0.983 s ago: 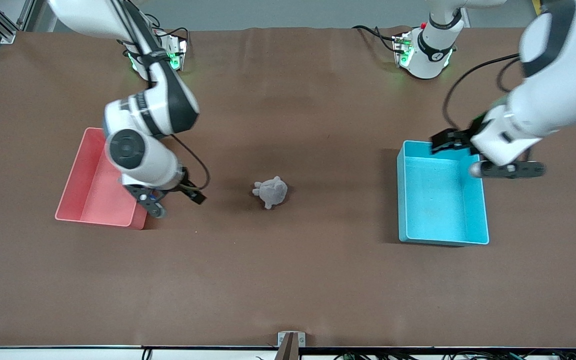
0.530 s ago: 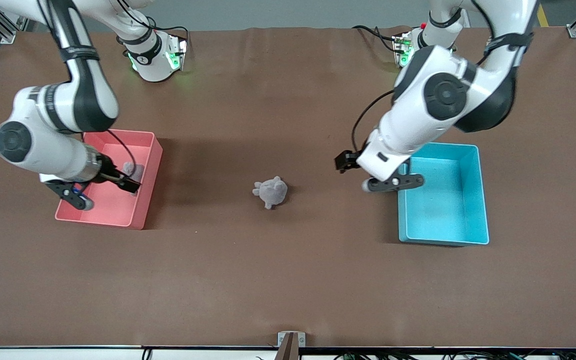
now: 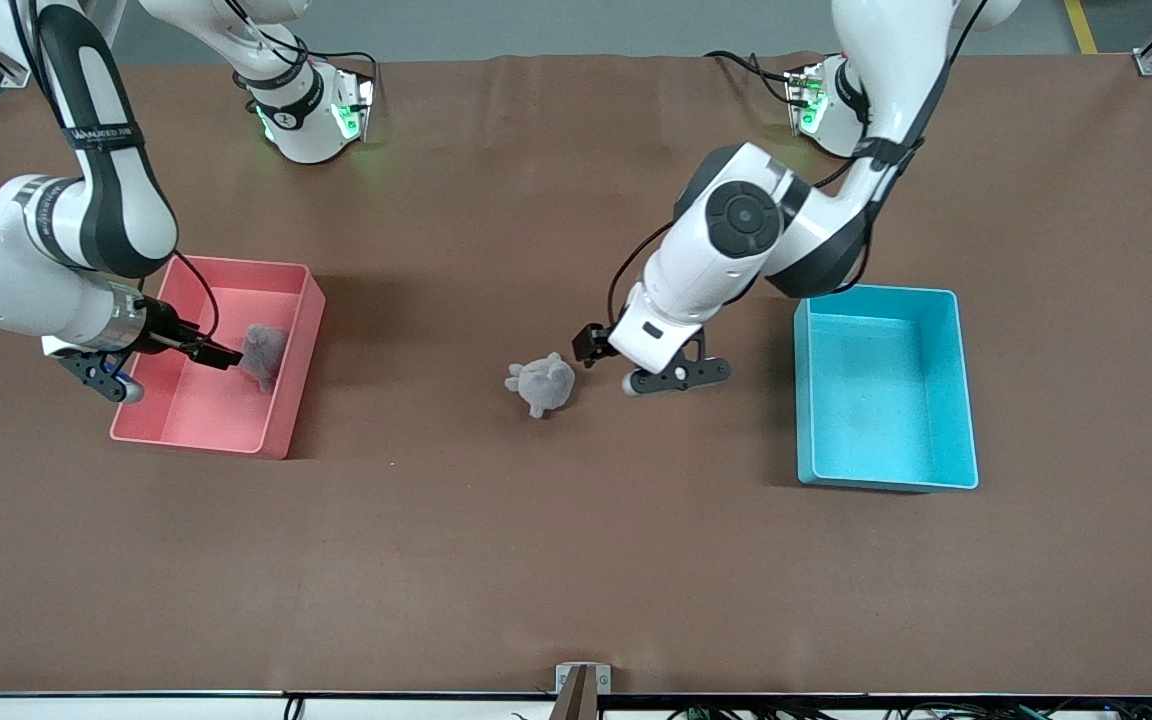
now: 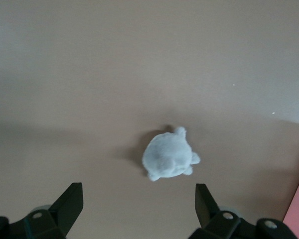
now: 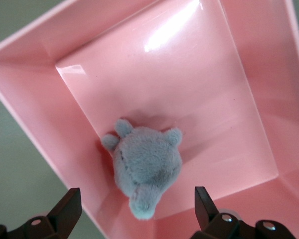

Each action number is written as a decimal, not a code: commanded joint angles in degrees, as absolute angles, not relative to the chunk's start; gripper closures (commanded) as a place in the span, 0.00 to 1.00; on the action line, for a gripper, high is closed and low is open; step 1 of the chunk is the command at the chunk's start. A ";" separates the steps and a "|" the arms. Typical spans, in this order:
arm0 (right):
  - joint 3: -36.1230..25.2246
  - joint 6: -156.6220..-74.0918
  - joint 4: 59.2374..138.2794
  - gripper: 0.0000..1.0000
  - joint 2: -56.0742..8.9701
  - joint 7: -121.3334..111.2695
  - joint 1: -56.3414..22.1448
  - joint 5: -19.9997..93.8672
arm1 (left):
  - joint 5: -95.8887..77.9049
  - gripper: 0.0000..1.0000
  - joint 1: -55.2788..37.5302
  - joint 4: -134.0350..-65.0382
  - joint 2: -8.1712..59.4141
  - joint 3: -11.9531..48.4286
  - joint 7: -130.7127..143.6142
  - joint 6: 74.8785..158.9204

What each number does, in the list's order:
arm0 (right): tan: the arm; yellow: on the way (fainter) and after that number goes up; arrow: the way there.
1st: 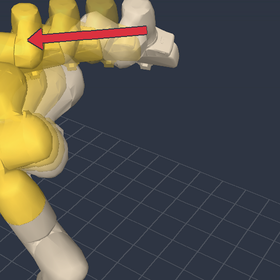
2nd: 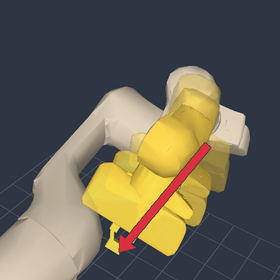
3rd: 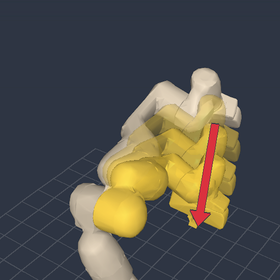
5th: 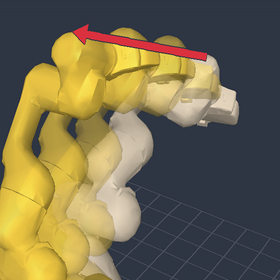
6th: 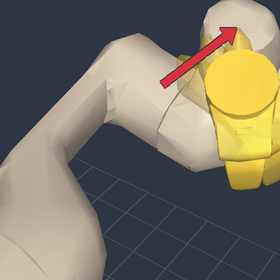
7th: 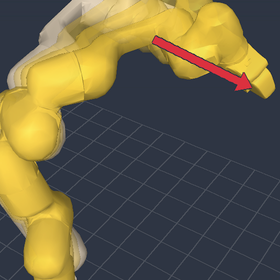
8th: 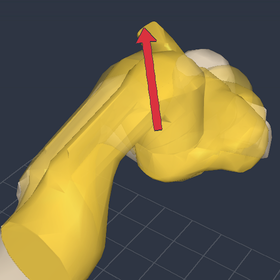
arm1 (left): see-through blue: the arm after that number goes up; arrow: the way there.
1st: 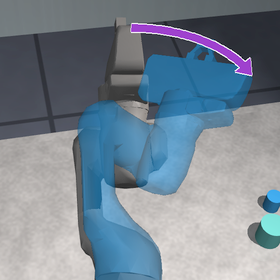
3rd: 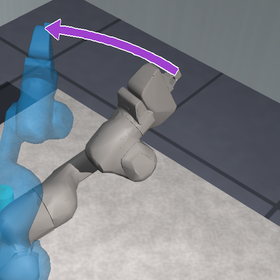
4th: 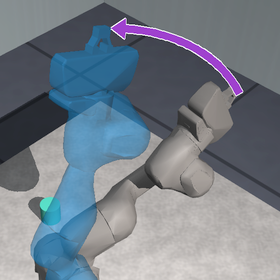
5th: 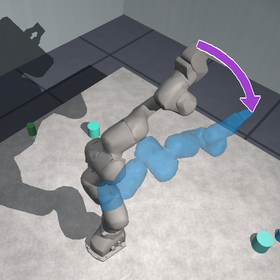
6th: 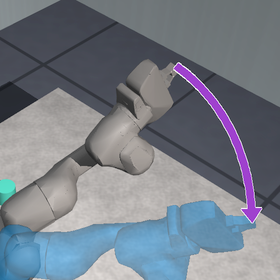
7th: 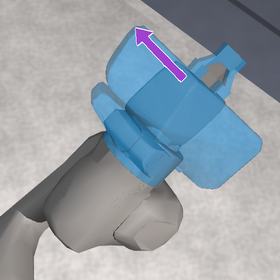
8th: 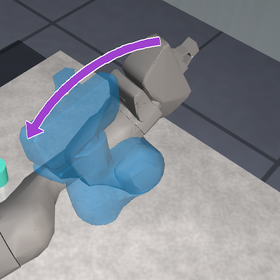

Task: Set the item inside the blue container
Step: 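Grasp the plush with the left gripper while the right gripper reaches the pink box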

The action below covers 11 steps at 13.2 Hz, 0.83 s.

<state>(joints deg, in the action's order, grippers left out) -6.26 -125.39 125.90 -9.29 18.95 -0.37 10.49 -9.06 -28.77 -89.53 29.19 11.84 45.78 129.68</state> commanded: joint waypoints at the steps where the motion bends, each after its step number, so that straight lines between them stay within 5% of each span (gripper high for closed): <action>1: -5.10 -128.40 128.41 0.00 -9.22 17.49 0.62 13.44 | -10.20 0.01 -31.10 -84.56 33.82 11.51 46.05 130.34; 11: -4.92 -130.43 128.50 0.00 -15.73 17.58 -0.17 14.50 | -10.11 0.01 -36.12 -83.32 44.64 11.43 45.35 142.82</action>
<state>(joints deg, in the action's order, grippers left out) -5.35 -129.84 127.92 -15.37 18.65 -0.41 12.61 -9.08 -35.43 -85.17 42.89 11.85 45.81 141.69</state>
